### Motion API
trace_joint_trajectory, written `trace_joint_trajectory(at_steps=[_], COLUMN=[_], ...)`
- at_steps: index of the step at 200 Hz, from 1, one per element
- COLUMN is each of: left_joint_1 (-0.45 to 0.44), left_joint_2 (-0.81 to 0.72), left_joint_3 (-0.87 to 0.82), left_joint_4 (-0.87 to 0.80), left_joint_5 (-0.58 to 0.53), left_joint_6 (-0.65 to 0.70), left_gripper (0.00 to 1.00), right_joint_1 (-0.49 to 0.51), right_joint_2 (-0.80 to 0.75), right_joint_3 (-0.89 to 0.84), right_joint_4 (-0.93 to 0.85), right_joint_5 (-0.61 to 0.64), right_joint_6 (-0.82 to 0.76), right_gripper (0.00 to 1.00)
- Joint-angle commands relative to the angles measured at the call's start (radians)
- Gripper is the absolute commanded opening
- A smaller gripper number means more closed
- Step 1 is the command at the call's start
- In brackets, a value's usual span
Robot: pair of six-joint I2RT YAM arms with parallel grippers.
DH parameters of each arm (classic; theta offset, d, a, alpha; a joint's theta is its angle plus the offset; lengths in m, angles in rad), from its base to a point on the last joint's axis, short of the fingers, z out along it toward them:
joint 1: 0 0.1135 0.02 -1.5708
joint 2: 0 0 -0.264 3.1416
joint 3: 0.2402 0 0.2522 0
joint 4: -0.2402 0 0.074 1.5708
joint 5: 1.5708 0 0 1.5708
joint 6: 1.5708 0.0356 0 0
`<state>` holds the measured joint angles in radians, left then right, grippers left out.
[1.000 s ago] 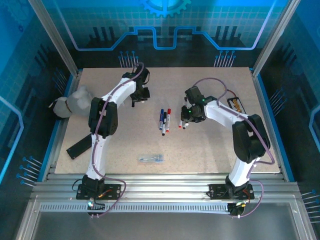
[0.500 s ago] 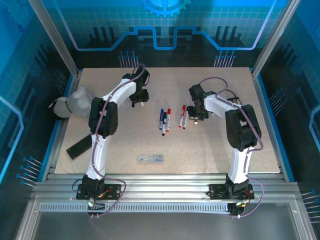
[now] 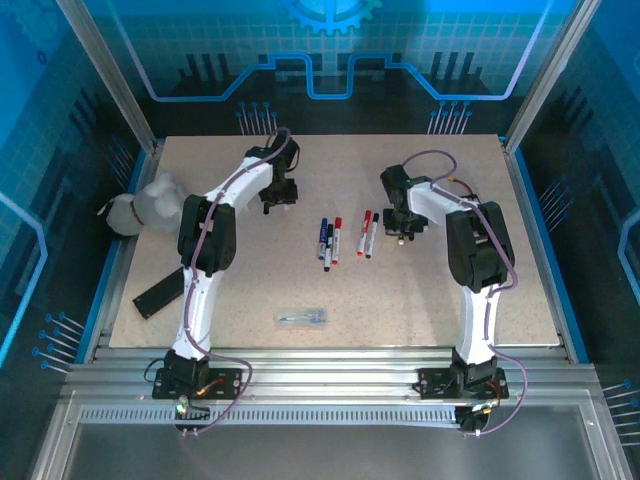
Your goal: Open the pen caps
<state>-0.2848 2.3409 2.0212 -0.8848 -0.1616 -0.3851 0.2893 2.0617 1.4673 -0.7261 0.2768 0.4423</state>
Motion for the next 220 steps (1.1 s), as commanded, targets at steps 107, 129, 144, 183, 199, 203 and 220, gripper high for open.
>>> trace_joint_trajectory(at_steps=[107, 129, 144, 183, 199, 203, 220], left_joint_1=[-0.072, -0.086, -0.094, -0.114, -0.127, -0.131, -0.145], left_joint_2=[-0.043, -0.051, -0.057, -0.082, -0.09, -0.093, -0.097], left_joint_3=[0.054, 0.052, 0.051, 0.014, -0.011, -0.018, -0.044], left_joint_4=[-0.028, -0.026, -0.025, 0.001, 0.015, 0.02, 0.038], left_joint_5=[0.013, 0.021, 0.033, 0.065, 0.075, 0.079, 0.087], left_joint_6=[0.008, 0.004, -0.001, -0.009, -0.012, -0.014, -0.019], left_gripper=[0.37, 0.37, 0.37, 0.4, 0.41, 0.42, 0.44], right_joint_1=[-0.031, -0.026, -0.018, 0.022, 0.047, 0.054, 0.082], right_joint_2=[0.014, -0.029, -0.07, -0.213, -0.271, -0.285, -0.333], right_joint_3=[0.04, 0.029, 0.023, -0.008, -0.034, -0.043, -0.087], right_joint_4=[-0.093, -0.087, -0.083, -0.053, -0.026, -0.017, 0.028], right_joint_5=[0.168, 0.187, 0.193, 0.145, 0.107, 0.092, 0.01], right_joint_6=[0.004, 0.01, 0.011, 0.015, 0.019, 0.02, 0.036], right_gripper=[0.33, 0.33, 0.33, 0.37, 0.4, 0.41, 0.43])
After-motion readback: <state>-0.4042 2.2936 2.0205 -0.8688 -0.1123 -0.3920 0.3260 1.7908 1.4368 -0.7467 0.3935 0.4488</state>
